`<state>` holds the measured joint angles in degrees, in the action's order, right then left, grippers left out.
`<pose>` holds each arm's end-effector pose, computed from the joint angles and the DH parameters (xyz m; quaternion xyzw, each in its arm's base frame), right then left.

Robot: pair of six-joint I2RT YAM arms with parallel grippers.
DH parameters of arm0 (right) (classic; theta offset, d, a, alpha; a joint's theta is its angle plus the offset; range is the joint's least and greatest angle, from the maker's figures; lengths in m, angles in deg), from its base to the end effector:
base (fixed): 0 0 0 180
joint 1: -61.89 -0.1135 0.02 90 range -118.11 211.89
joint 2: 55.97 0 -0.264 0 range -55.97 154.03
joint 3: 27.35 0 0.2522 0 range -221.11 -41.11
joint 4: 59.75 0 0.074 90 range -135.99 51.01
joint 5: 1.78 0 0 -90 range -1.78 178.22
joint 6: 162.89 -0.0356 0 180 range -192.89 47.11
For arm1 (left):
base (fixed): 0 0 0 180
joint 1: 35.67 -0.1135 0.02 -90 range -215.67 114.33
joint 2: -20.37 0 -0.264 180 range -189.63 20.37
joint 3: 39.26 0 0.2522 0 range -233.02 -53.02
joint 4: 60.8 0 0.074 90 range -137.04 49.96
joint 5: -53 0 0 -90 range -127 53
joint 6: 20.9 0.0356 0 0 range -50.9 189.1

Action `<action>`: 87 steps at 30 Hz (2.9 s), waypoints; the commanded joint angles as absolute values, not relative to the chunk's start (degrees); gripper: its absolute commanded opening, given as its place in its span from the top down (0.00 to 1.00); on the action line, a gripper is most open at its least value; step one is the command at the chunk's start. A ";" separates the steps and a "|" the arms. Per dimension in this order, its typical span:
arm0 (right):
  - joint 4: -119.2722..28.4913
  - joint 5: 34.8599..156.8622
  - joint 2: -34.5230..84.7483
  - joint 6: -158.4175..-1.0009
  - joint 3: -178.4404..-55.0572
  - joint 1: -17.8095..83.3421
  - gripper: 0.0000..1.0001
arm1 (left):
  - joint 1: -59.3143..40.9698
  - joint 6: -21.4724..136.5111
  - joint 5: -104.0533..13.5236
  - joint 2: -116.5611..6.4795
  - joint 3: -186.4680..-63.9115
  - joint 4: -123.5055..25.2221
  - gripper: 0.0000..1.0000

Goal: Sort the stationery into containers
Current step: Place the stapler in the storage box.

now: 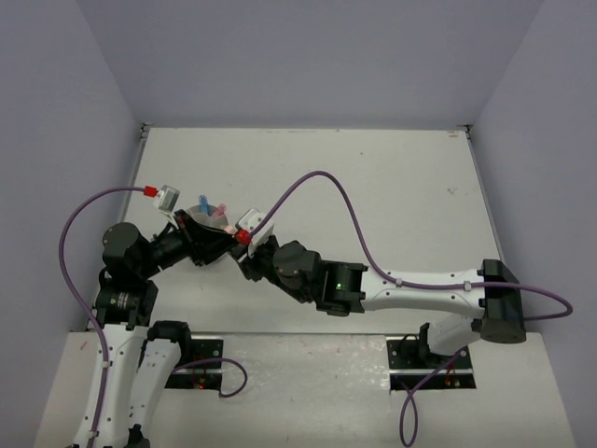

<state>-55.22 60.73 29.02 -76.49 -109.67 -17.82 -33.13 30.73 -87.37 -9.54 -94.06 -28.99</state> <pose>0.0793 0.3450 0.3515 -0.3254 0.6706 0.2938 0.5984 0.1146 -0.0325 0.3396 0.0602 0.7313 -0.5082 0.4510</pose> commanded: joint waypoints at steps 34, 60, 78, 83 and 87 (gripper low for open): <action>-42.32 41.86 -6.63 -95.70 -79.79 -16.16 0.01 | -33.12 8.50 -13.08 -4.19 -83.06 -14.50 1.00; -42.29 46.64 -3.76 -93.90 -79.96 -16.14 0.01 | -33.12 3.88 -20.57 -14.35 -76.87 -28.99 1.00; -42.29 46.91 -2.77 -93.20 -80.28 -16.15 0.01 | -33.12 3.53 -21.80 -14.08 -77.40 -29.00 0.16; -42.29 46.19 -3.11 -93.20 -80.31 -16.07 0.01 | -33.12 6.78 -24.98 -11.42 -79.76 -27.37 0.04; -42.21 43.62 -5.02 -94.47 -79.88 -16.15 0.01 | -33.12 16.74 -29.79 -8.26 -82.56 -26.68 0.00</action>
<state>-41.25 47.06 -3.10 -93.45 -79.11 -16.15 -33.02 7.02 -25.45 -11.13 -77.47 -27.16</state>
